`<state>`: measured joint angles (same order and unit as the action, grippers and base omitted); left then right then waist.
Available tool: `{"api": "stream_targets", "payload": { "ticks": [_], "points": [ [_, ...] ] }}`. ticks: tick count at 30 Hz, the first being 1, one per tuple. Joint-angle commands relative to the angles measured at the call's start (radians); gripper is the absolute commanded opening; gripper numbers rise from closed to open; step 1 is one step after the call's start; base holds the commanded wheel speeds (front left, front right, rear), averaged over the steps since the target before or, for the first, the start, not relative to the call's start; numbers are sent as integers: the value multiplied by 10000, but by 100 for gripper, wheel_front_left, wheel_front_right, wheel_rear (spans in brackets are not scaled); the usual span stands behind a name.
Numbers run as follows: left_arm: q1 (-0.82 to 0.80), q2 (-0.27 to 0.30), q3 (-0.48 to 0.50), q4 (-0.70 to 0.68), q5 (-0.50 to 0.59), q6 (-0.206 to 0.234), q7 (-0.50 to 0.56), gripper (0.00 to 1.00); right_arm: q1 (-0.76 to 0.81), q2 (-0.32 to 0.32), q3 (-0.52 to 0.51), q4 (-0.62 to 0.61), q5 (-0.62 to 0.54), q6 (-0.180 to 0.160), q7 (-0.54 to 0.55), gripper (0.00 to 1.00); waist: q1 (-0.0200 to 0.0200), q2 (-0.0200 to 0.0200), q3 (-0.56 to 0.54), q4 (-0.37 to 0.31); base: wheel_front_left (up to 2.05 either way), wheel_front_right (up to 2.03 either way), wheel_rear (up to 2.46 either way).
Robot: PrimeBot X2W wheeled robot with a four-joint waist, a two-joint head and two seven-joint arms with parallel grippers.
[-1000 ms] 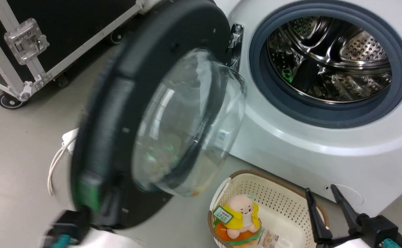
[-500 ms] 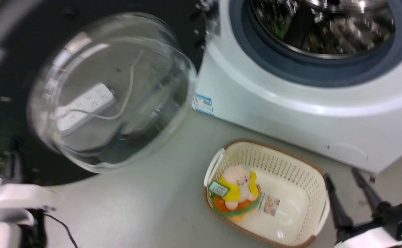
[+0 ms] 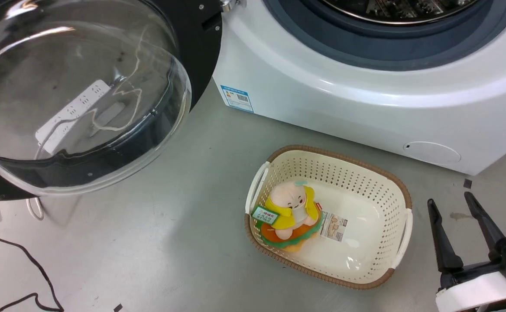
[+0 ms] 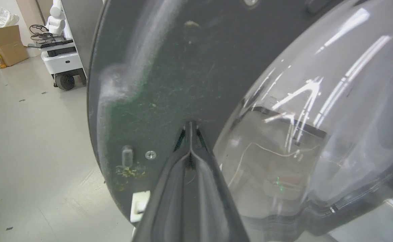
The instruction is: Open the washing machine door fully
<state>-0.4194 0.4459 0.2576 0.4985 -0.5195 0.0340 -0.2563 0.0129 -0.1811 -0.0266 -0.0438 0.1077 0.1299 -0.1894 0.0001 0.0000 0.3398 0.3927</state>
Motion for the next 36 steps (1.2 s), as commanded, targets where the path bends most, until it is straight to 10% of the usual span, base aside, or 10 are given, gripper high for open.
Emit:
{"api": "stream_targets", "payload": {
  "ticks": [1, 16, 36],
  "points": [
    [-194, -70, 116, 107, 207, -117, -53, 0, -147, -43, -26, -63, -42, 8, 26, 100, -1, 0, -39, -9, 0, 0, 0],
    [1189, -2105, -739, -3347, 2153, -1245, -54, 0, -208, 828, -334, 484, 194, 8, -651, 100, -1, 0, -2183, -644, 0, 0, 0],
    [3835, -3713, -3118, -3379, 2568, -1149, 18, 0, 575, 1264, -127, 171, 147, 8, -722, 100, -1, 0, -3566, -2845, 0, 0, 0]
  ]
}}
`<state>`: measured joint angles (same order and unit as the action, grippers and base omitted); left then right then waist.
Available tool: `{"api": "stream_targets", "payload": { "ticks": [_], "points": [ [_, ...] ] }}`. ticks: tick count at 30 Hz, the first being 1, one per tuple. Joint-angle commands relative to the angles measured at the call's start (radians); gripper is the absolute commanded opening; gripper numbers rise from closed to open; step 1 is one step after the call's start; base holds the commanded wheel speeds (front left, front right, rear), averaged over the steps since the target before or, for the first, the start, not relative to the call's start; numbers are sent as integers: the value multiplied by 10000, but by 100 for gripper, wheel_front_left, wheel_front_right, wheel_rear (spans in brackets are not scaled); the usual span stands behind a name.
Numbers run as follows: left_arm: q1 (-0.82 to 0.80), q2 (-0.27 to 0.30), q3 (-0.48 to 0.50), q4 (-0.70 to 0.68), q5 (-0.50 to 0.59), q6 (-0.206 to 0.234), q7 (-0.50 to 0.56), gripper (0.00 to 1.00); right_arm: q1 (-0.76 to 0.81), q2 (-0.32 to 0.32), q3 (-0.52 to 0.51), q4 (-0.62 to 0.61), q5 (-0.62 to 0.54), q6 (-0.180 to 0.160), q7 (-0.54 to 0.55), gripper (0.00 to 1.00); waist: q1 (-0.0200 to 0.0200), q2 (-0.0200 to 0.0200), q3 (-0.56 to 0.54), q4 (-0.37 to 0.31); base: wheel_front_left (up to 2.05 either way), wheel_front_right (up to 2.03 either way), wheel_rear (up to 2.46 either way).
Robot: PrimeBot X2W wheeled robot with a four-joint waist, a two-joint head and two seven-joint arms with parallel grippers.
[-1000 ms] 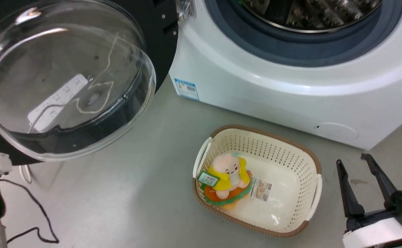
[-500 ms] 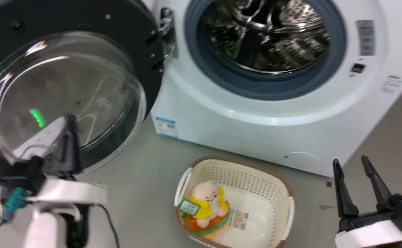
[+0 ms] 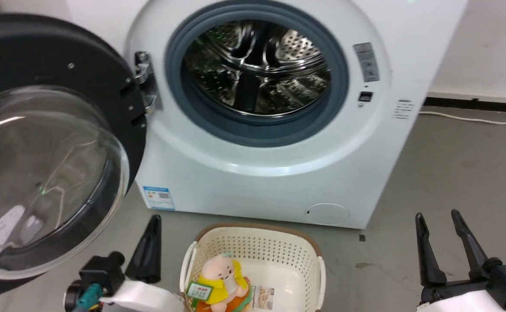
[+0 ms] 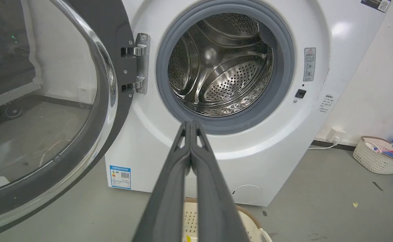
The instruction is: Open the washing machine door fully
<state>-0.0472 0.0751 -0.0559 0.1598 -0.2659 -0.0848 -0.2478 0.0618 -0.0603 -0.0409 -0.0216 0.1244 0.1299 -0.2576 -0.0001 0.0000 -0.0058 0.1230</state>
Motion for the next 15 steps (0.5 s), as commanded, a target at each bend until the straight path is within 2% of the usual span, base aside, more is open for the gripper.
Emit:
{"api": "stream_targets", "payload": {
  "ticks": [1, 7, 8, 9, 10, 15],
  "points": [
    [214, -38, -148, 111, 210, 87, -100, 0, 133, 67, 39, -38, -28, 8, -40, 100, 1, 0, -126, -269, 0, 0, 0],
    [338, -115, -421, 297, 438, 193, -132, 0, 217, 85, 79, 79, -27, 8, -40, 100, 1, 0, -129, -466, 0, 0, 0],
    [349, -124, -439, 279, 506, 228, -133, 10, 227, 88, 81, 104, -25, 8, -41, 100, 1, 0, -123, -490, 0, 0, 0],
    [372, -134, -453, 258, 567, 265, -134, 47, 234, 90, 80, 128, -23, 8, -41, 100, 1, 0, -115, -512, 0, 0, 0],
    [401, -141, -484, 255, 647, 292, -135, 100, 240, 92, 76, 152, -17, 8, -41, 100, 1, 0, -105, -532, 0, 0, 0],
    [553, -181, -584, 134, 902, 422, -137, 100, 262, 97, 67, 279, 67, 8, -41, 100, 1, 0, -75, -577, 0, 0, 0]
  ]
}}
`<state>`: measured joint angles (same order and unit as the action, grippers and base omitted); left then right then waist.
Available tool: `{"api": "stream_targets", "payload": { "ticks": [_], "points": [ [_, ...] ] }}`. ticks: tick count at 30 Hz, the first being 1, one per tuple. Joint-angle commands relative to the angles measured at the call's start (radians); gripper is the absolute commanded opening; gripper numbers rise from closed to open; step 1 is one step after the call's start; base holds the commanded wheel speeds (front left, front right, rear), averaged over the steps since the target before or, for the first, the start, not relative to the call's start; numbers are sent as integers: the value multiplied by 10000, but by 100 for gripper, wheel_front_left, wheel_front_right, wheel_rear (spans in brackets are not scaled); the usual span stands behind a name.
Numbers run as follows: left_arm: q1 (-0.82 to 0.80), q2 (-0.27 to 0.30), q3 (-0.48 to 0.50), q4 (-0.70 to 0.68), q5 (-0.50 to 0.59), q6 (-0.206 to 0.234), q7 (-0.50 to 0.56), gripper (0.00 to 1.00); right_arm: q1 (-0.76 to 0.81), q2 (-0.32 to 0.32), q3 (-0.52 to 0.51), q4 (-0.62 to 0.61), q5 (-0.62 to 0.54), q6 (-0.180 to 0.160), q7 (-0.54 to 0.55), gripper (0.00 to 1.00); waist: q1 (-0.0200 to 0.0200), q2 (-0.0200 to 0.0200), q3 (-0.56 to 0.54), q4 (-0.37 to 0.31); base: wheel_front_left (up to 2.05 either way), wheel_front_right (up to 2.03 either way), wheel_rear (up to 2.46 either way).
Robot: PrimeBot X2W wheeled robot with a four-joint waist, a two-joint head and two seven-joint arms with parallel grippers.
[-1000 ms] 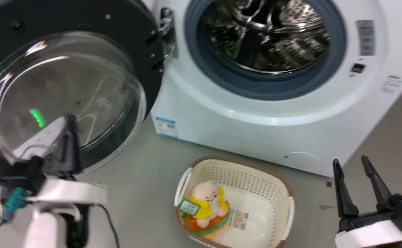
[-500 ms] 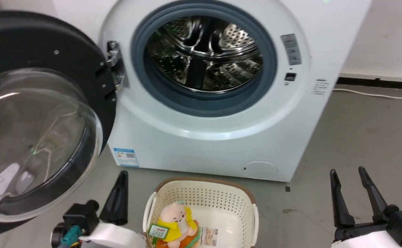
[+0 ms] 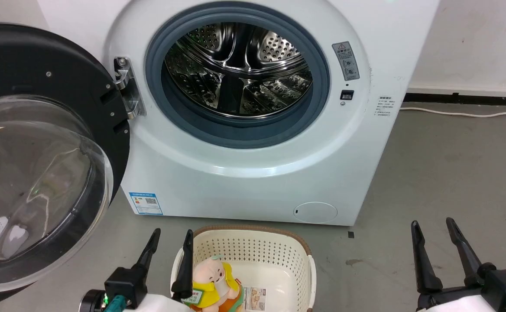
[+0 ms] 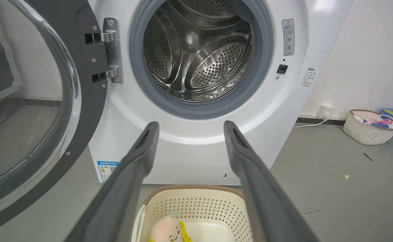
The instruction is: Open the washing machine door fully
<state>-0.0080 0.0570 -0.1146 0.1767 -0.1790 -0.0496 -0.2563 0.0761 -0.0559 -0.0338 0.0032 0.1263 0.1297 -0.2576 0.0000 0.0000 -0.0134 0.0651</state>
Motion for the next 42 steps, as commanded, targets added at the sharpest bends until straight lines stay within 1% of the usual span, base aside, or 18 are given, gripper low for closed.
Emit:
{"api": "stream_targets", "payload": {
  "ticks": [1, 7, 17, 33, 34, 42],
  "points": [
    [183, -7, -26, -62, 70, 76, -53, 100, 125, 54, -6, 54, 64, 10, -41, 100, 0, 0, 1, 5, 0, 0, 0],
    [264, -31, -150, -216, 360, 171, -54, 100, 125, 55, -16, 166, 137, 10, -41, 100, 0, 0, -27, 34, 0, 0, 0],
    [280, -52, -164, -420, 536, 285, -54, 100, 41, 56, 10, 203, 201, 10, -41, 100, 0, 0, -58, 29, 0, 0, 0],
    [280, -64, -125, -463, 482, 297, -55, 100, 42, 56, 44, 212, 194, 10, -41, 100, 0, 0, -48, 40, 0, 0, 0],
    [144, -69, -115, -459, 514, 290, 1, 0, 7, 10, 46, 194, 159, 0, 1, 0, 0, 0, -47, 39, 0, 0, 0],
    [138, -71, -56, -502, 571, 297, 106, 0, -21, 9, 62, 186, 106, 0, 99, 0, 0, 0, -40, 13, 0, 0, 0]
  ]
}}
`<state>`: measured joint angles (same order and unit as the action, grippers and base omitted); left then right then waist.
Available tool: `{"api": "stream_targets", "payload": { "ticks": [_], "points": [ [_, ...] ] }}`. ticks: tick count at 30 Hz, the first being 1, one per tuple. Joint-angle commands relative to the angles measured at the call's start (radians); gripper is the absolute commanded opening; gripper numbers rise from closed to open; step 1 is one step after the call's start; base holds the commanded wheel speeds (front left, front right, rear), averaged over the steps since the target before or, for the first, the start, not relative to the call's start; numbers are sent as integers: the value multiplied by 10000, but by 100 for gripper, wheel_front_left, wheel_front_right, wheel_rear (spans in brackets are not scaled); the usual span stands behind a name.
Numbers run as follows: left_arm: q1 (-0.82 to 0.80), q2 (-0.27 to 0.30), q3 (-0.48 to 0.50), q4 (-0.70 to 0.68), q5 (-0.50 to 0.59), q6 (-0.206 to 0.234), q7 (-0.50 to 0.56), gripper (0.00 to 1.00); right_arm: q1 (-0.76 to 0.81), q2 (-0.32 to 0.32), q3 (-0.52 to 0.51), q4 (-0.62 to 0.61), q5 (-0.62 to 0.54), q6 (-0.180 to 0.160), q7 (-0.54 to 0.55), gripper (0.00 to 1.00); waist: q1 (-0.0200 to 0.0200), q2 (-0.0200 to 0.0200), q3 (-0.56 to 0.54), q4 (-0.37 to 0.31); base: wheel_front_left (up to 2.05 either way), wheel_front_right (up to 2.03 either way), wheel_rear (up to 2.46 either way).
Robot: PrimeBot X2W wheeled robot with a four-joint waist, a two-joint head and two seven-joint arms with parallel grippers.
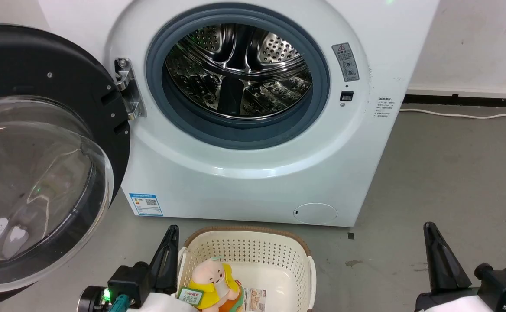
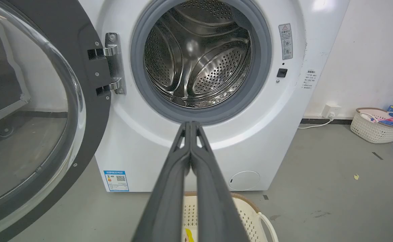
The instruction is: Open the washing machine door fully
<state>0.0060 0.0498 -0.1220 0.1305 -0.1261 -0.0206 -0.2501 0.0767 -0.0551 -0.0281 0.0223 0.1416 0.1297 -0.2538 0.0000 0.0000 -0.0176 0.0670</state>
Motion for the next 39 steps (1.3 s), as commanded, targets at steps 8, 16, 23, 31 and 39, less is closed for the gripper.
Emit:
{"api": "stream_targets", "payload": {
  "ticks": [8, 16, 23, 31, 39],
  "points": [
    [-6, 2, 98, -124, 123, 21, 208, 0, -76, 5, 23, -21, -139, 1, 225, 0, 0, 0, 13, -50, 0, 0, 0],
    [-11, 3, 198, -229, 224, 37, 411, 0, -137, 9, 46, -39, -252, 2, 430, 0, 0, 0, 28, -105, 0, 0, 0],
    [-14, 3, 258, -292, 284, 47, 533, 0, -174, 11, 60, -49, -320, 2, 553, 0, 0, 0, 36, -138, 0, 0, 0],
    [-17, 3, 337, -376, 365, 60, 696, 0, -223, 14, 78, -64, -411, 3, 718, 0, 0, 0, 48, -182, 0, 0, 0],
    [-21, 3, 417, -459, 446, 73, 859, 0, -272, 17, 96, -78, -501, 3, 882, 0, 0, 0, 60, -226, 0, 0, 0]
  ]
}}
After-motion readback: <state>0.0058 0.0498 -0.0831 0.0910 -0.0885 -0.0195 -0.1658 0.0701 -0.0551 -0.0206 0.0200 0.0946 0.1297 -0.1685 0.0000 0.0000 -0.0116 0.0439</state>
